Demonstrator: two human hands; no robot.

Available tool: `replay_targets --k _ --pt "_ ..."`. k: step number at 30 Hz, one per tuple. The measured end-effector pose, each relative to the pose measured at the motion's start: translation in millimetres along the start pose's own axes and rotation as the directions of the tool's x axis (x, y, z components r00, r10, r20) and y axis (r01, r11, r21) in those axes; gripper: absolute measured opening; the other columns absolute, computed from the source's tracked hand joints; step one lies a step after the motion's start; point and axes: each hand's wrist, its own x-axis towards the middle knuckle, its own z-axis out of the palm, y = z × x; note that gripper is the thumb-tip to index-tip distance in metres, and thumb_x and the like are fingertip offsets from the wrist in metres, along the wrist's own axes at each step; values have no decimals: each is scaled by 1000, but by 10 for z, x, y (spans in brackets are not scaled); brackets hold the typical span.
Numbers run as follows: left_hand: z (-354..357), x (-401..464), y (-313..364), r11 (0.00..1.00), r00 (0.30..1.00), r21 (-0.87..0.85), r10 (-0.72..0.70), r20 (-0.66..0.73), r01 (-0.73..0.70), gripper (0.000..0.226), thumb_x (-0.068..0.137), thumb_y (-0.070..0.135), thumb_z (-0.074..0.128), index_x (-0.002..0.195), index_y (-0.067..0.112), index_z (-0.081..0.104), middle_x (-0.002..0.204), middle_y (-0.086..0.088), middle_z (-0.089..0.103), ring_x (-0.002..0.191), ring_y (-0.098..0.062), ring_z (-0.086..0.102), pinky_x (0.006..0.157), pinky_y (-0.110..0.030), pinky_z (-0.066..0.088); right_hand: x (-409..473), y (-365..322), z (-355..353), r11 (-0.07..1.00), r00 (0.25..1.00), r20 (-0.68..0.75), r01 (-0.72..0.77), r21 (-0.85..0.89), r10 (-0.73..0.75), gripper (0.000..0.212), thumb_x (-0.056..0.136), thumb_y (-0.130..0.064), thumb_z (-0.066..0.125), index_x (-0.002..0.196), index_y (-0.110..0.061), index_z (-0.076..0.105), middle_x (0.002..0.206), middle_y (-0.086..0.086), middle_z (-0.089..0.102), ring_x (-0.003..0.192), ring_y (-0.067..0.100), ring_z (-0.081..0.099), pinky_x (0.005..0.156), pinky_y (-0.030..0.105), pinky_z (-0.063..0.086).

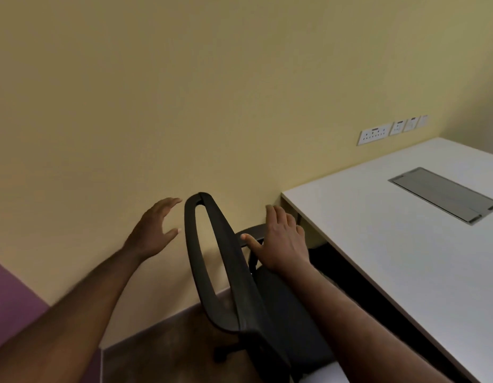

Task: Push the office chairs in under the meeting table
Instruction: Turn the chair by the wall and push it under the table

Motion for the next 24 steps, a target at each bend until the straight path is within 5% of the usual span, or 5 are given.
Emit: replay_targets --k 8,15,19,24 --pt "-19 312 83 916 949 298 199 247 -269 74 78 7 73 143 31 46 156 5 35 141 -19 34 112 -36 33 -156 -759 360 953 969 245 -47 300 -29 76 86 -44 68 145 -15 30 147 6 32 133 23 35 108 38 34" --pt "381 443 -48 829 860 377 219 460 -413 38 86 5 67 118 24 64 150 3 45 147 -20 27 114 -36 28 -423 -1045 830 951 907 415 -184 250 66 63 87 -33 69 137 -9 39 131 10 45 116 25 49 100 39 46" --pt "573 485 -108 854 870 315 269 413 -413 6 87 19 70 90 17 66 131 -6 62 142 -29 35 117 -40 21 -475 -1008 898 914 862 470 -330 236 190 29 92 -20 61 117 -12 49 113 10 58 100 28 62 80 40 55" --pt "597 519 -50 857 860 297 271 432 -420 25 84 31 74 77 16 55 110 -7 67 138 -30 39 117 -41 21 -522 -967 871 890 859 447 -385 245 249 29 94 -38 59 110 -15 54 102 6 64 90 25 65 64 36 49"
